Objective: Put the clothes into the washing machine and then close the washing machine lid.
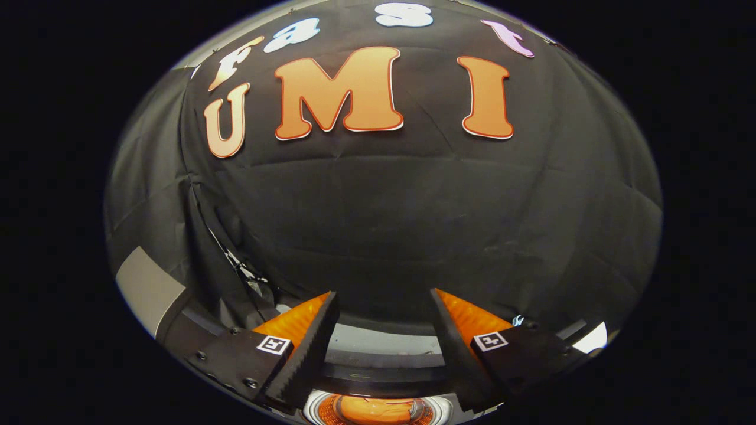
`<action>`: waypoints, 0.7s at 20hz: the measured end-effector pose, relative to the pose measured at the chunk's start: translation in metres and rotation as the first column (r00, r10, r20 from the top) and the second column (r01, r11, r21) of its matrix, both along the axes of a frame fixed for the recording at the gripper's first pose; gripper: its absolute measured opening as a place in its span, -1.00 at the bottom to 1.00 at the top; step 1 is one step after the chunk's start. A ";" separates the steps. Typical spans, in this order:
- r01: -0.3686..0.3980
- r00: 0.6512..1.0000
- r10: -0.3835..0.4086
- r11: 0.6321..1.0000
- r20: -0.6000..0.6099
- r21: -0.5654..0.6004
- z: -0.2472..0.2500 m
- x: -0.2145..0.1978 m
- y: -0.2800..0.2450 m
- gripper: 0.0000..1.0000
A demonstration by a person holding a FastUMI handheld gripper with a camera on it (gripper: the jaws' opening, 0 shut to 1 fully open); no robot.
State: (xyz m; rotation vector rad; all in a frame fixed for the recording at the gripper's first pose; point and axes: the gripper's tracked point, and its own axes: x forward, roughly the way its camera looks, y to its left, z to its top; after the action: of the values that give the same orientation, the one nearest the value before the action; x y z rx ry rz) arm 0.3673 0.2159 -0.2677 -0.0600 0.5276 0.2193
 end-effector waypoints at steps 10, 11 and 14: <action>0.013 1.000 -0.013 1.000 0.013 0.010 0.000 -0.049 -0.007 0.94; 0.016 1.000 -0.017 1.000 0.013 0.011 0.000 -0.054 -0.009 0.94; 0.023 1.000 -0.023 1.000 0.006 0.009 -0.003 -0.072 -0.011 0.94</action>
State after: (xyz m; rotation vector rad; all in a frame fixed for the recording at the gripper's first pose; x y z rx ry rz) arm 0.2958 0.2047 -0.2710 -0.0458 0.5211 0.1993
